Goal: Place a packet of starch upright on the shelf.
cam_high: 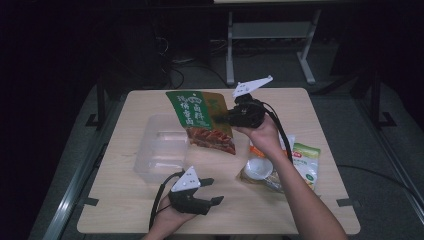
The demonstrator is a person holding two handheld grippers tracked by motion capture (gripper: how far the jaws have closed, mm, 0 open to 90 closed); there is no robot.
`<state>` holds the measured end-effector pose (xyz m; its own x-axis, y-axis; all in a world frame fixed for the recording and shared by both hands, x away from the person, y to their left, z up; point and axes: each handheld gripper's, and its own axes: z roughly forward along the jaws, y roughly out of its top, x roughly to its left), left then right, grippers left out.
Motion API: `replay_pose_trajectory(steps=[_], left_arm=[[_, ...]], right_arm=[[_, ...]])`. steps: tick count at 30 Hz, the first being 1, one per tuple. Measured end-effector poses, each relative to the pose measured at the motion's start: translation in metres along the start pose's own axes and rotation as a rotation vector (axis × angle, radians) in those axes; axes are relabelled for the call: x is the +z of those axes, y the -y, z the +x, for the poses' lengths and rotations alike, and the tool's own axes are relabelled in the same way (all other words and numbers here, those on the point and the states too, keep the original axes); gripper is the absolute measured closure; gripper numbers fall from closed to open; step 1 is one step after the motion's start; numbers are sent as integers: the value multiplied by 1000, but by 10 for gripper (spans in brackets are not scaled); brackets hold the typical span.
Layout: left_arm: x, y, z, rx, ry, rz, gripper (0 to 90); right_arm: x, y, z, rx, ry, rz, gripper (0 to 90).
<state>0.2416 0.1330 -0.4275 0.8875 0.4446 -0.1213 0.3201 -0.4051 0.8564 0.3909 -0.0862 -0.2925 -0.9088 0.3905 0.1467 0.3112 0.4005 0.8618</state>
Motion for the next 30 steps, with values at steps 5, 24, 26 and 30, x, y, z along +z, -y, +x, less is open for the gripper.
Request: replay_pose_trajectory(steps=[5, 24, 26, 30], left_arm=[[2, 0, 0, 1, 4, 2, 341], [2, 0, -1, 14, 18, 8, 320], [2, -1, 0, 26, 15, 11, 319], [1, -1, 0, 28, 17, 17, 314]], right_arm=[[6, -5, 0, -3, -11, 4, 898], [49, -42, -6, -20, -34, -34, 898], [54, -44, -8, -25, -32, -37, 898], [68, -51, -12, -3, -39, -62, 898]])
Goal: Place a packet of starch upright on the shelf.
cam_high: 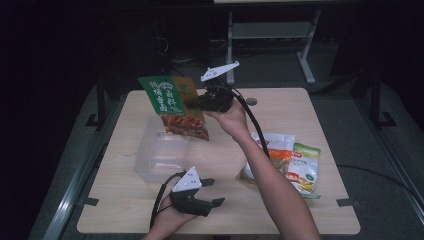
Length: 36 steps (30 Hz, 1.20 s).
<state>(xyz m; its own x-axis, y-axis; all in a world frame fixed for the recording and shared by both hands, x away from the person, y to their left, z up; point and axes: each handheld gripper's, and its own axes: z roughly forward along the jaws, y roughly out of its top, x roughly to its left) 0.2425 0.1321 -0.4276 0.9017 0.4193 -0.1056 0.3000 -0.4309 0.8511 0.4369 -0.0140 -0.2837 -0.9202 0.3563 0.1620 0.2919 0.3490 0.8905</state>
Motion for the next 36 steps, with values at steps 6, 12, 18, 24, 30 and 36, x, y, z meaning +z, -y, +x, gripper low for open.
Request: replay_pose_trajectory(steps=[6, 12, 18, 24, 30, 36], left_arm=[[0, 0, -1, -4, 6, 5, 314], [-1, 0, -1, -11, 2, -1, 314], [-2, 0, 0, -20, 2, -5, 312], [-1, 0, -1, -10, 4, -8, 311], [0, 0, -2, -8, 7, -3, 311], [0, 0, -2, -3, 6, -3, 311]], right_arm=[[20, -5, -12, 12, 11, -8, 898], [43, -2, -20, 36, 20, 5, 898], [62, 3, -22, 50, 7, 13, 898], [77, 10, -26, 69, -8, 15, 898], [84, 19, -31, 108, -16, -10, 898], [88, 27, -32, 105, -13, -1, 897]])
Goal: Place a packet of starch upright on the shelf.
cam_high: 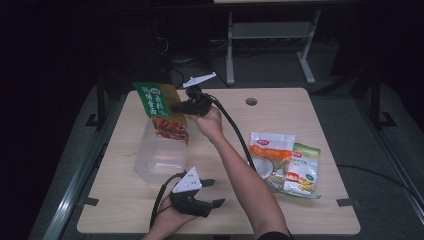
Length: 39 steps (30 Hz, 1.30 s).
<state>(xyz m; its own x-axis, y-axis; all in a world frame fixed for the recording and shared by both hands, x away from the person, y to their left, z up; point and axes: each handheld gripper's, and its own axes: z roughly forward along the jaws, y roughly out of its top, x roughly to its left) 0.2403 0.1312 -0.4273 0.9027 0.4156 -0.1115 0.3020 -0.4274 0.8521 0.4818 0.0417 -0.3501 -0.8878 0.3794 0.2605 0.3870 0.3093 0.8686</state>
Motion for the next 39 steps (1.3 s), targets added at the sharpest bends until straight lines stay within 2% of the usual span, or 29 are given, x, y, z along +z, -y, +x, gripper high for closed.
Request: replay_pose_trajectory(steps=[3, 6, 9, 13, 16, 21, 28, 34, 39], left_arm=[[-1, 0, 0, -3, -2, -1, 311], [-1, 0, 1, -14, 4, -5, 310], [-2, 0, 1, -22, 14, -13, 310], [1, 0, 0, -18, 12, -7, 309], [0, 0, 0, -14, 7, -6, 308], [1, 0, 2, -20, -5, -4, 300], [-1, 0, 4, -19, -24, -2, 285], [0, 0, 5, -29, -29, 1, 280], [0, 0, 5, -22, -36, -1, 279]], right_arm=[[5, 8, -2, 2, -1, 29, 896], [5, 12, -5, 10, -10, 19, 896], [3, 15, -5, -21, 5, 37, 895], [-1, 16, -7, -21, 20, 44, 884], [-4, 15, -7, -18, 42, 63, 755], [-20, 15, -10, 9, 64, 84, 589], [-48, 19, -12, 23, 74, 84, 537], [-71, 26, -9, 27, 70, 97, 506], [-91, 35, -5, 29, 73, 112, 482]])
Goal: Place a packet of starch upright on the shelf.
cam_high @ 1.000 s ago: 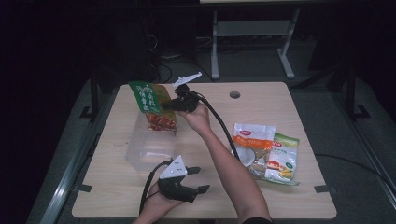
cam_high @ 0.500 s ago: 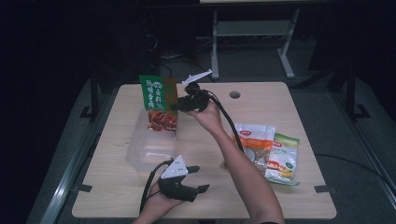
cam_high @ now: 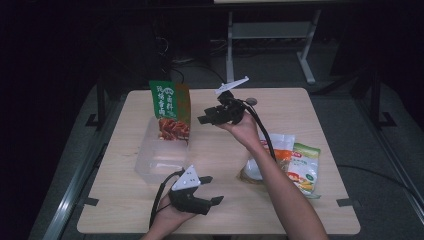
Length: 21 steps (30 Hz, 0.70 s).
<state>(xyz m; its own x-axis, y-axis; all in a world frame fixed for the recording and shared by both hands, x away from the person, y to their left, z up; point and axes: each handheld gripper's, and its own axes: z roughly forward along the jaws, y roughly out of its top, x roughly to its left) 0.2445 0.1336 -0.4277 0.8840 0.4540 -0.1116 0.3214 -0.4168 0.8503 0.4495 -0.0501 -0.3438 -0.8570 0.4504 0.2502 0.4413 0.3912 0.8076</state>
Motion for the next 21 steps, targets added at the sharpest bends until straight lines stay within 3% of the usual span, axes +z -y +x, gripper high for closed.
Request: replay_pose_trajectory(steps=[11, 16, 21], left_arm=[[0, 0, 1, -8, -12, 0, 279], [1, 0, 2, 0, -12, 1, 279], [2, 0, 1, -6, -12, 1, 279]], right_arm=[[-43, 26, 1, 19, 15, 10, 450], [-61, 40, -2, 41, 31, 40, 428], [-79, 55, -6, 60, 68, 34, 410]])
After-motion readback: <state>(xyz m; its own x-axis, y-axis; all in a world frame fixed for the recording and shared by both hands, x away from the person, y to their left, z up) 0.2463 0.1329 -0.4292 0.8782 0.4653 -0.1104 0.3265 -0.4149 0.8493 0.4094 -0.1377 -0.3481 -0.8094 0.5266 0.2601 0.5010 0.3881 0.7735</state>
